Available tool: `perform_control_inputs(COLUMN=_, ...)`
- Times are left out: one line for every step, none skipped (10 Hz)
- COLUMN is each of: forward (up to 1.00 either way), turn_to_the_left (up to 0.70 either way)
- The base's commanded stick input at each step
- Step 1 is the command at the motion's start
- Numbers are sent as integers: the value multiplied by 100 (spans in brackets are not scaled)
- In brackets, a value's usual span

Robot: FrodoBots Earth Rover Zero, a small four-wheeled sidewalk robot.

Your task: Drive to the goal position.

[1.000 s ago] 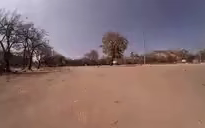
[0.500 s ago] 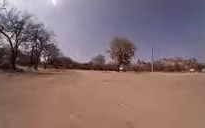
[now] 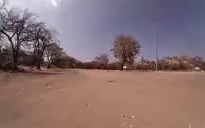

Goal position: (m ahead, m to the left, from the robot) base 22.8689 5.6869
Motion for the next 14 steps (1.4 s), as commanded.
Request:
perform_control_inputs(forward=100, turn_to_the_left=3)
perform_control_inputs(forward=100, turn_to_the_left=3)
perform_control_inputs(forward=100, turn_to_the_left=3)
perform_control_inputs(forward=100, turn_to_the_left=3)
perform_control_inputs(forward=100, turn_to_the_left=3)
perform_control_inputs(forward=100, turn_to_the_left=3)
perform_control_inputs(forward=100, turn_to_the_left=3)
perform_control_inputs(forward=100, turn_to_the_left=3)
perform_control_inputs(forward=100, turn_to_the_left=3)
perform_control_inputs(forward=100, turn_to_the_left=3)
perform_control_inputs(forward=100, turn_to_the_left=3)
perform_control_inputs(forward=100, turn_to_the_left=3)
perform_control_inputs(forward=100, turn_to_the_left=3)
perform_control_inputs(forward=100, turn_to_the_left=3)
